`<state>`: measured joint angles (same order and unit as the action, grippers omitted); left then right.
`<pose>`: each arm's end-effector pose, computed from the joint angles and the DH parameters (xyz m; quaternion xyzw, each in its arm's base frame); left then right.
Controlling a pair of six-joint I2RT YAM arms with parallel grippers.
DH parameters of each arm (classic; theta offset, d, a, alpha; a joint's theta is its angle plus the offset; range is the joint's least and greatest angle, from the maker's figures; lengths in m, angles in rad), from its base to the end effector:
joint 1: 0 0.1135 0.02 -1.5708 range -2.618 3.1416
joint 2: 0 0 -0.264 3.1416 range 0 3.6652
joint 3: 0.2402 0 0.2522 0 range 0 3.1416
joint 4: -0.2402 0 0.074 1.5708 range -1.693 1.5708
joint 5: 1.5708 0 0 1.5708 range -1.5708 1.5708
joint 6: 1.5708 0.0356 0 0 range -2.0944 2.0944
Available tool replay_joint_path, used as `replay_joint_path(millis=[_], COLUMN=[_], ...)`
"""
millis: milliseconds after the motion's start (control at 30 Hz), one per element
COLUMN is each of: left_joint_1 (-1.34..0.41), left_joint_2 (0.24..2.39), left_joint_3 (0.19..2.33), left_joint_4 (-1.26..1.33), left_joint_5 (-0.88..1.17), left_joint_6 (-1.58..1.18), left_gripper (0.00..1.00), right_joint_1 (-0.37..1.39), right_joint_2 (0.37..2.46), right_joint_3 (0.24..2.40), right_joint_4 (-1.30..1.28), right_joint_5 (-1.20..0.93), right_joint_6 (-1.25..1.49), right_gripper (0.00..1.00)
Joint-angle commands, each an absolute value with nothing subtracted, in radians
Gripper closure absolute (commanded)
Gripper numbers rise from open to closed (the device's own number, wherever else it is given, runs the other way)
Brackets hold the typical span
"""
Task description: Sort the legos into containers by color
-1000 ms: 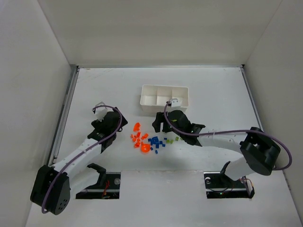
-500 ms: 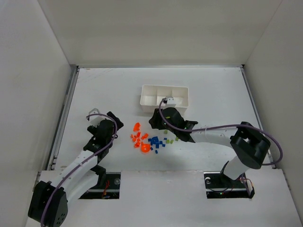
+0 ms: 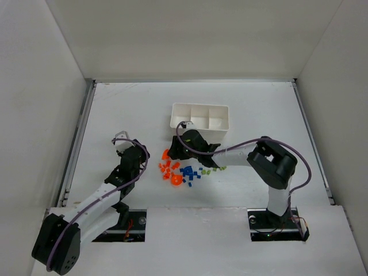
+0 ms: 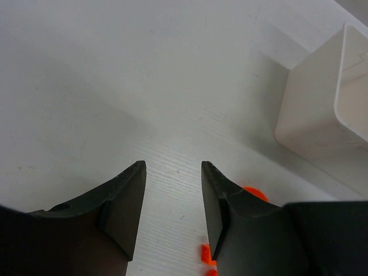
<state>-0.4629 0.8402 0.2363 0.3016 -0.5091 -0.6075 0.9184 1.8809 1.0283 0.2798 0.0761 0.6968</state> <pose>0.1687 -0.0648 0.1891 -0.2051 0.7667 -0.1180 0.5967 0.2444 0.3154 0.1606 -0.0789 0.8741 0.3225 0.3547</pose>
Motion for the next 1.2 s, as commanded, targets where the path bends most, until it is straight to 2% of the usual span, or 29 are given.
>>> replay_joint_path(millis=[0, 133, 300, 467, 700, 767, 800, 833, 867, 933, 1100, 1167], left_joint_1=[-0.479, -0.470, -0.469, -0.472, -0.495, -0.495, -0.498, -0.501, -0.507, -0.505, -0.508, -0.504], left_joint_2=[0.836, 0.822, 0.833, 0.787, 0.765, 0.787, 0.799, 0.802, 0.805, 0.808, 0.815, 0.821], left_joint_3=[0.235, 0.229, 0.230, 0.210, 0.203, 0.206, 0.212, 0.213, 0.215, 0.212, 0.210, 0.209], left_joint_4=[0.364, 0.365, 0.373, 0.396, 0.422, 0.436, 0.440, 0.440, 0.442, 0.449, 0.459, 0.472], left_joint_5=[-0.499, -0.500, -0.495, -0.502, -0.509, -0.505, -0.503, -0.503, -0.511, -0.515, -0.505, -0.503], left_joint_6=[-0.577, -0.577, -0.577, -0.577, -0.558, -0.560, -0.560, -0.560, -0.561, -0.563, -0.565, -0.565], left_gripper=[0.59, 0.60, 0.60, 0.61, 0.63, 0.63, 0.63, 0.63, 0.63, 0.63, 0.63, 0.62], right_joint_1=[0.918, 0.907, 0.906, 0.906, 0.900, 0.897, 0.898, 0.900, 0.900, 0.909, 0.915, 0.917], right_joint_2=[1.919, 1.954, 1.962, 1.886, 1.772, 1.784, 1.807, 1.816, 1.847, 1.868, 1.948, 1.980], right_joint_3=[1.083, 1.111, 1.115, 1.080, 1.023, 1.026, 1.032, 1.034, 1.041, 1.054, 1.097, 1.112], right_joint_4=[0.345, 0.345, 0.345, 0.388, 0.399, 0.377, 0.367, 0.364, 0.362, 0.362, 0.362, 0.362], right_joint_5=[0.026, -0.006, 0.006, 0.060, 0.086, 0.071, 0.064, 0.063, 0.055, 0.046, 0.046, 0.038], right_joint_6=[0.713, 0.715, 0.727, 0.729, 0.704, 0.693, 0.687, 0.687, 0.690, 0.689, 0.706, 0.724], right_gripper=[0.46, 0.53, 0.82, 0.91, 0.91, 0.84, 0.74, 0.69, 0.53, 0.48, 0.50, 0.62])
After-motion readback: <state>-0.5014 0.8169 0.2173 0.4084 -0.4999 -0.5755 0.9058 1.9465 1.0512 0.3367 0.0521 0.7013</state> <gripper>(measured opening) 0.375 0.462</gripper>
